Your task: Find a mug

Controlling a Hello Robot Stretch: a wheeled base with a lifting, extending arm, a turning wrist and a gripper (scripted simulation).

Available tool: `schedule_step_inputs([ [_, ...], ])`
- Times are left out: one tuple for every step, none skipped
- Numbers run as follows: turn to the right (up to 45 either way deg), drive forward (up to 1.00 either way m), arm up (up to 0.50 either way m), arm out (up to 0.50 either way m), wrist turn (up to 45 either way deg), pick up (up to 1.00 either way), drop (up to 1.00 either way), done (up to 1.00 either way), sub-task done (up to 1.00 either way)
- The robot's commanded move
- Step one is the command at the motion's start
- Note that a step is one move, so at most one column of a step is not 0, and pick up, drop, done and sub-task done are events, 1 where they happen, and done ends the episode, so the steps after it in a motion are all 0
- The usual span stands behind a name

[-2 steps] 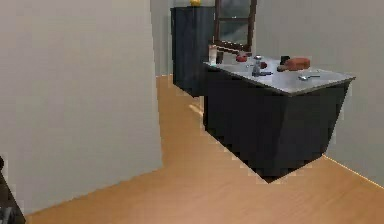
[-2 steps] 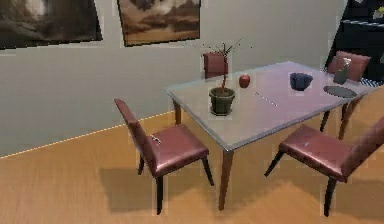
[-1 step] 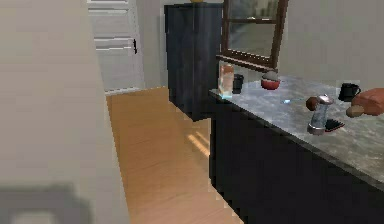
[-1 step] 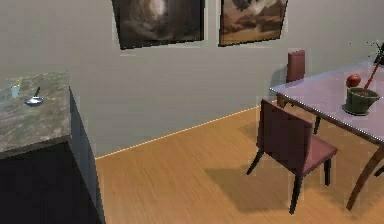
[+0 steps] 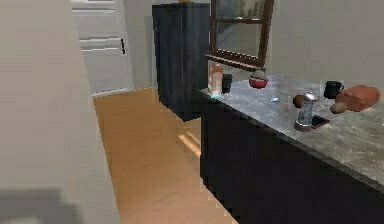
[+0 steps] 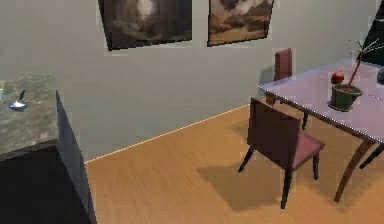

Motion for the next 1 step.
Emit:
schedule_step_inputs([
  [0.0, 0.2, 0.0, 0.0, 0.0, 0.0, 0.0, 0.0, 0.0],
])
